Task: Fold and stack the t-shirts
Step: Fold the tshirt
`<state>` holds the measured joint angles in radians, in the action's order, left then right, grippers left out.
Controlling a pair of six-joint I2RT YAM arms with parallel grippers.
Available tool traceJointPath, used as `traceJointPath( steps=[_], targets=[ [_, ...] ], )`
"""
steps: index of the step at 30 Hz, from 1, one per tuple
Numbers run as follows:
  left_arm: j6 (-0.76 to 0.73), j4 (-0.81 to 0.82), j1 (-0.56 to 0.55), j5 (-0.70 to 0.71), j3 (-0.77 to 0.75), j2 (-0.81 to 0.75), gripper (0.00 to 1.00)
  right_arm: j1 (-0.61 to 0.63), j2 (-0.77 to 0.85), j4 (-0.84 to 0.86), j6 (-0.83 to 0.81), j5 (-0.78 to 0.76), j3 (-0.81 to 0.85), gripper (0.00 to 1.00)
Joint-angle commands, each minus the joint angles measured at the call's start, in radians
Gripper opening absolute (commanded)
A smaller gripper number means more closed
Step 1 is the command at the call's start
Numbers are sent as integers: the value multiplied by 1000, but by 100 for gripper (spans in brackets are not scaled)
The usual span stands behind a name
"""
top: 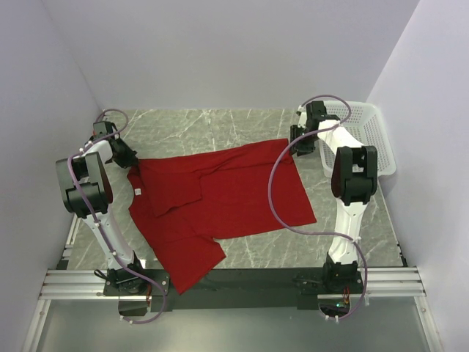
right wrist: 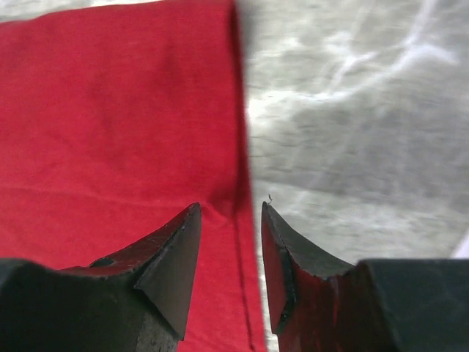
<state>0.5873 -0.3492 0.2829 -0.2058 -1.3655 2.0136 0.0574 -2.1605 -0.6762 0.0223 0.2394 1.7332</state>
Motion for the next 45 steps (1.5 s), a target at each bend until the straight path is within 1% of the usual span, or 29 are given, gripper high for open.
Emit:
traceJointPath(
  steps=[1,7,14,17,20,21,22,23,25,30,38,45],
  targets=[
    [-4,24,9,-14,-32,7,1,15,10,-17,13,51,35,46],
    [-4,24,9,-17,-32,11,1,16,-41,-29,24,44,62,46],
    [-4,26,9,-20,-33,17,1,16,-62,-29,28,38,52,45],
    [-4,26,9,-23,-32,17,1,19,-70,-33,31,43,52,42],
    [-6,24,9,-18,-32,17,1,19,-61,-31,25,46,52,28],
    [-7,23,9,-17,-33,17,1,18,-55,-31,21,41,51,16],
    [-7,23,9,-14,-33,17,1,16,-36,-25,16,32,48,12],
    [-7,21,9,-14,-33,17,1,16,-27,-23,13,23,43,5],
    [-9,18,9,-7,-40,19,1,15,-3,-20,4,0,40,2],
    [-6,13,15,3,-55,27,1,1,36,-13,-13,-51,29,0],
    [-4,6,18,-17,-81,42,1,-10,7,-26,-13,-52,46,0],
    [-1,3,18,-18,-95,48,1,-11,22,-23,-50,-95,26,0]
  ],
)
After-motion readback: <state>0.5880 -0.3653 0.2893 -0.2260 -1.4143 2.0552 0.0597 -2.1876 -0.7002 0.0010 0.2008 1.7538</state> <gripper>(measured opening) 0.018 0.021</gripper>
